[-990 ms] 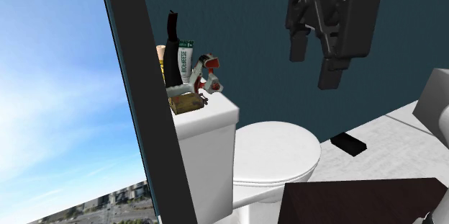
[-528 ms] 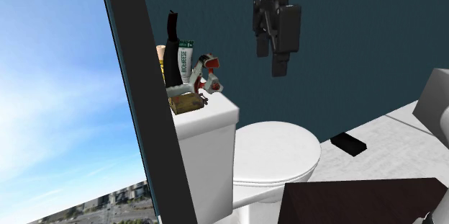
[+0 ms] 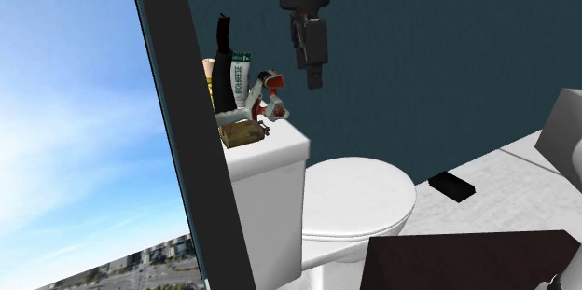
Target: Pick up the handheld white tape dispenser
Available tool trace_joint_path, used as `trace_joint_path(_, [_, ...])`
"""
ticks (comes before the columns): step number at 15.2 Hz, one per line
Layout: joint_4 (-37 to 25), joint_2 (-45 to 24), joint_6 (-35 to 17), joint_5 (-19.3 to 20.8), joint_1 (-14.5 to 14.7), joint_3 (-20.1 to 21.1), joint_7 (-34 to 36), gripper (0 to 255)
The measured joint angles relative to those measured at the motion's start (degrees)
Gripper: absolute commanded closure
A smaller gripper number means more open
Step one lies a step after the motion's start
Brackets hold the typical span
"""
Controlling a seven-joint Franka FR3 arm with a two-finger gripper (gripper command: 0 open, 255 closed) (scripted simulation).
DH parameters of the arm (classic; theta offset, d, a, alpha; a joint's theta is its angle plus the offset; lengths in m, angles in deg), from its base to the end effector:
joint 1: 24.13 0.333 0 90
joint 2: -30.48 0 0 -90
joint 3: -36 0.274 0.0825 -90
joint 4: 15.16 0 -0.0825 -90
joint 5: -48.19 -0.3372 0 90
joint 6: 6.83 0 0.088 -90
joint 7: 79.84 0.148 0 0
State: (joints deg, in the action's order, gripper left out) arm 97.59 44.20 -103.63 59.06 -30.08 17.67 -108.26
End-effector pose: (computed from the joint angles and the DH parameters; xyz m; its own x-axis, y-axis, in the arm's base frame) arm 0.3926 -0.2142 0.4908 0.9896 0.1055 -0.0981 0.1130 -0.9908 0.0744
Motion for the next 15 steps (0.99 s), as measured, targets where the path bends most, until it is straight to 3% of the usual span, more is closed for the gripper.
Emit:
trace_joint_path(6, [-11.3,-12.0,-0.7,-2.4,-2.1,-4.5,-9.1,0])
trace_joint_path(13, [-28.2,-28.6,0.5,-8.0,-7.2,-7.4,-19.2,0])
trace_joint_path(15, [-28.9,-30.0,-0.1,-8.5,-7.7,-7.4,-19.9,0])
